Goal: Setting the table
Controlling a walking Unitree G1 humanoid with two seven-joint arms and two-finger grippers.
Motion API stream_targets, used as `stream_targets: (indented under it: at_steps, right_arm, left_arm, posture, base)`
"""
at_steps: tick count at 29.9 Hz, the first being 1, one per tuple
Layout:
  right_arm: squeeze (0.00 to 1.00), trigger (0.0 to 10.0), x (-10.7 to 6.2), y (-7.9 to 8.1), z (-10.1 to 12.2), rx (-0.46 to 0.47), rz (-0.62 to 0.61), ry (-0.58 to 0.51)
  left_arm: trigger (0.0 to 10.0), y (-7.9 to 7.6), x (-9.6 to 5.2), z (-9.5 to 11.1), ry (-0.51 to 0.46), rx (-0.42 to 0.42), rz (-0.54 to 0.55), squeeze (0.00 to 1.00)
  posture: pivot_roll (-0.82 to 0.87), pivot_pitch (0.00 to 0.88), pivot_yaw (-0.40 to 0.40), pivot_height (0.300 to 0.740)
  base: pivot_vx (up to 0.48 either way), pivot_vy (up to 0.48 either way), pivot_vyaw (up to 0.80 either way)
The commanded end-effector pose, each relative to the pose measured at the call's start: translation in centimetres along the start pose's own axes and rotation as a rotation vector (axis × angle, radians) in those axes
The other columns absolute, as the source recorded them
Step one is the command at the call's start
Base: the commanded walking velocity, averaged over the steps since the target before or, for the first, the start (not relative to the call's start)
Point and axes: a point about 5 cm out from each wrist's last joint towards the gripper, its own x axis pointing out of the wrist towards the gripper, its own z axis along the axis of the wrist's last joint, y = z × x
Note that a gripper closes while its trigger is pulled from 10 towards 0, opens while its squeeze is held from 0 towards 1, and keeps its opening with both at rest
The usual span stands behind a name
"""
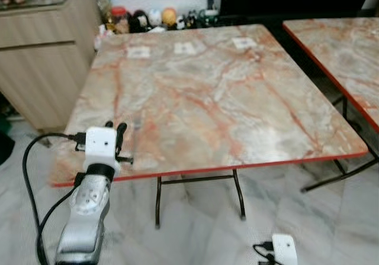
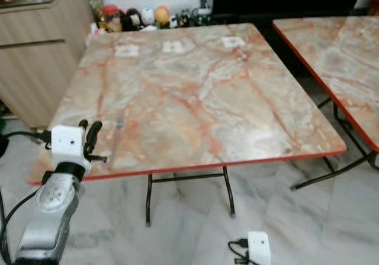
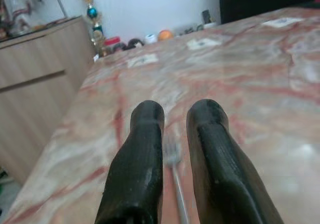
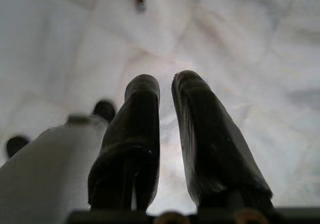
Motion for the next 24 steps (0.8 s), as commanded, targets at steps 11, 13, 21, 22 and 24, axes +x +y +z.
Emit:
stream_targets:
  at_steps: [11,13,21,22,24]
  right_arm:
    - [0.0,10.0,0.1,0.7,0.1,0.012,0.022,0.018]
    - [0.0,10.0,0.1,0.7,0.1,0.013,0.021,0.019]
    - [0.0,10.0,0.0,0.8,0.0,0.015,0.022,0.02]
    - [0.0,10.0,0.0,0.9,0.0,0.014,0.022,0.02]
    - [0.0,10.0,0.0,0.9,-0.1,0.015,0.023,0.021]
  left_arm:
    - [10.0,0.3,0.3,-2.1,0.133,-0.057,-0.01,1.0]
    - [10.0,0.4,0.7,-2.0,0.13,-0.126,0.0,1.0]
    - [10.0,-0.3,2.9,-2.1,0.166,-0.094,-0.082,1.0]
    - [10.0,-0.5,3.1,-2.3,0.18,-0.083,-0.089,1.0]
    - [10.0,-1.0,3.8,-2.9,0.218,-0.075,-0.1,1.0]
  posture:
    - [-0.02,0.046,0.021,0.732]
    - [-0.01,0.047,0.021,0.732]
    - [-0.02,0.053,0.026,0.732]
    - [-0.02,0.054,0.027,0.732]
    - [-0.02,0.052,0.03,0.732]
  base:
    - [0.0,0.0,0.0]
    - [0.0,0.0,0.0]
    - [0.0,0.0,0.0]
    - [0.0,0.0,0.0]
    - [0.0,0.0,0.0]
